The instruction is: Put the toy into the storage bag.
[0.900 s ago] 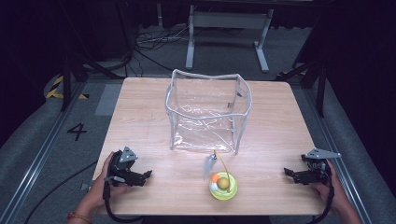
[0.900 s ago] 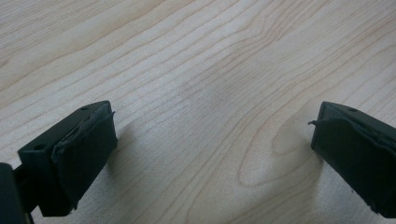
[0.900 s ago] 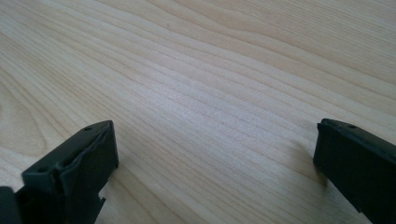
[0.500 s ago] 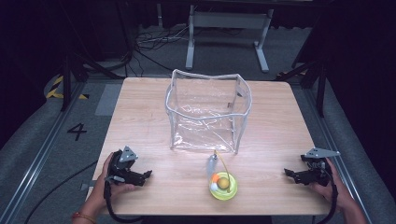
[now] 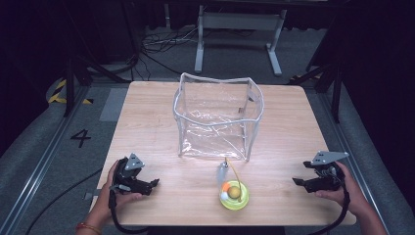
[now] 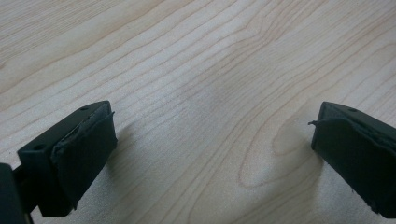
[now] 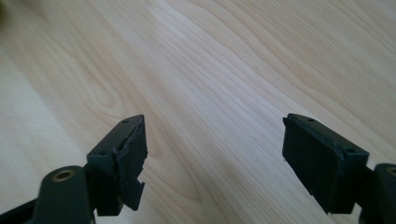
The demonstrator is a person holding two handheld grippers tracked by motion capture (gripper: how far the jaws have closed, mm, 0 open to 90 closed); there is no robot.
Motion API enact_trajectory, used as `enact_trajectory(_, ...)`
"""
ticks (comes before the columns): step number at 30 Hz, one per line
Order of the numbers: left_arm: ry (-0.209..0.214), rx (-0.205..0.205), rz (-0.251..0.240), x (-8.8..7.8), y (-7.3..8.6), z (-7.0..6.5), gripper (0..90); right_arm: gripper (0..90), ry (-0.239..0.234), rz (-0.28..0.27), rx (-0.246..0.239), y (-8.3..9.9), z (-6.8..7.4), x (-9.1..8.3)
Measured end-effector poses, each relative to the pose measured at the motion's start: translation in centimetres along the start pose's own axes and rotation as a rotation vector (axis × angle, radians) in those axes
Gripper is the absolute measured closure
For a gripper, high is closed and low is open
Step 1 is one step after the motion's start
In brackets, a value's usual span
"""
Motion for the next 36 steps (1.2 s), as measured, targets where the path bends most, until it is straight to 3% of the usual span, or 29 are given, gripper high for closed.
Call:
enact_trajectory(5, -0.001, -0.001, 0.000, 0.0, 0.0, 0.0, 0.3, 23.0, -0.049, 0.007, -0.107, -3.6, 2.5, -1.8)
enact_trajectory(9, -0.001, -0.001, 0.000, 0.0, 0.0, 0.0, 0.3, 24.1, -0.065, 0.035, -0.162, -6.0, 4.5, -2.8)
enact_trajectory(12, -0.001, -0.001, 0.000, 0.0, 0.0, 0.0, 0.3, 24.0, -0.067, 0.056, -0.192, -7.0, 5.4, -2.9)
enact_trajectory(24, 0.004, -0.010, 0.001, 0.0, 0.1, -0.1, 0.5, 26.5, -0.172, 0.093, -0.382, -11.7, 11.2, -4.1)
enact_trajectory(36, 0.004, -0.010, 0.000, 0.0, 0.1, -0.1, 0.5, 31.0, -0.242, 0.077, -0.494, -15.8, 15.0, -6.1)
Point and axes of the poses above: each handheld gripper's, and its own axes: x roughly forward along the jaws, y roughly out of its underside, z roughly to its left, the point moved 5 cm from there along x, roughly forward along the jaws, and after that the axes turned 10 degrees about y, right-handed, at the moved point
